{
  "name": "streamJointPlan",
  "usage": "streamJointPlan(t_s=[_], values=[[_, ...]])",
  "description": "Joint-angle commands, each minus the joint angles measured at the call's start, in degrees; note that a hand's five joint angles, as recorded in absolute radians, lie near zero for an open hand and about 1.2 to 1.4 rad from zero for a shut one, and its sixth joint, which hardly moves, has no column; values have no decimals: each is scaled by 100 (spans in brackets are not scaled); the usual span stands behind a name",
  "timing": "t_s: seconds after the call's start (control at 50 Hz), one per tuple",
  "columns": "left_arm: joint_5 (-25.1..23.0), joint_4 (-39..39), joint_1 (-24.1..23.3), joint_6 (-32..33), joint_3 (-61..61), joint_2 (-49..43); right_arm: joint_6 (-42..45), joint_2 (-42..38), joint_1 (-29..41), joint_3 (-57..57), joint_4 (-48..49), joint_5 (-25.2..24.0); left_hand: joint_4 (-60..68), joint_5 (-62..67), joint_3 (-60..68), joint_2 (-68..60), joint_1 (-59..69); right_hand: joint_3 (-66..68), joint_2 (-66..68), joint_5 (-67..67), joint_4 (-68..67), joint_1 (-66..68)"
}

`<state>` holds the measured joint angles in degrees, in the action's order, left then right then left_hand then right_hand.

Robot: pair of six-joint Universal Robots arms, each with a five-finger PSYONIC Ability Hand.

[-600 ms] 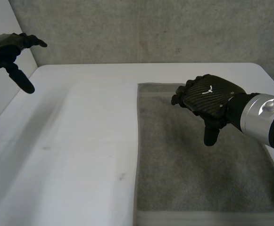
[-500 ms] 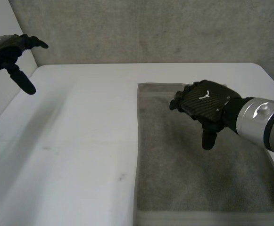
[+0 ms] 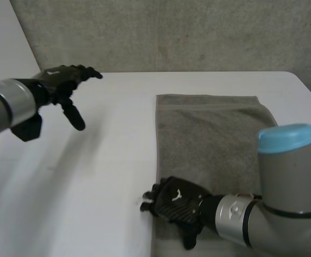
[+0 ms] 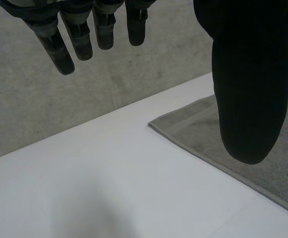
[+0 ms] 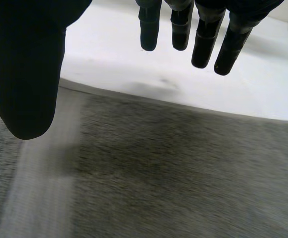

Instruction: Fold the towel.

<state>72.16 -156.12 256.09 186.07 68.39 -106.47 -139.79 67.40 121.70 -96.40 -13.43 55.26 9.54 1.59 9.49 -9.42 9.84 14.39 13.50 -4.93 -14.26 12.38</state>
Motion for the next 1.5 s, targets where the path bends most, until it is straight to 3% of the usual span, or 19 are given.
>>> streamJointPlan(t_s=[0.02, 0.42, 0.74, 0.98, 1.14, 1.38, 1.42, 1.44, 1.5], values=[[465, -524, -472, 0, 245, -251, 39, -95, 161, -370, 262, -68, 85, -121, 90, -96, 54, 778, 868, -724, -791, 979], [474, -533, -525, 0, 245, -419, 470, -209, 187, -740, 579, -24, 68, -137, 73, -79, 37, 1806, 1896, -1752, -1820, 2007], [483, -525, -525, 0, 254, -419, 497, -183, 117, -801, 868, 55, 68, -137, 73, -79, 37, 4496, 4586, -4442, -4509, 4697], [483, -525, -534, 0, 262, -419, 488, -69, 108, -916, 930, 90, 68, -137, 73, -79, 37, 4750, 4840, -4696, -4763, 4951], [483, -516, -578, 0, 262, -427, 453, 115, -348, -959, 930, 99, 68, -137, 73, -79, 37, 5389, 5478, -5334, -5402, 5590], [465, -542, -710, 8, 227, -805, 435, 265, -551, -1065, 895, 90, 68, -137, 73, -79, 37, 5221, 5311, -5167, -5234, 5422], [465, -560, -728, 8, 218, -867, 435, 265, -569, -1074, 895, 99, 68, -137, 73, -79, 37, 5389, 5479, -5335, -5403, 5590], [456, -603, -745, 8, 192, -954, 444, 265, -612, -1082, 895, 90, 68, -137, 73, -79, 37, 6388, 6478, -6334, -6402, 6589], [448, -770, -789, 8, 148, -1191, 444, 335, -709, -1074, 904, 29, 68, -137, 73, -79, 37, 6561, 6650, -6507, -6574, 6762]])
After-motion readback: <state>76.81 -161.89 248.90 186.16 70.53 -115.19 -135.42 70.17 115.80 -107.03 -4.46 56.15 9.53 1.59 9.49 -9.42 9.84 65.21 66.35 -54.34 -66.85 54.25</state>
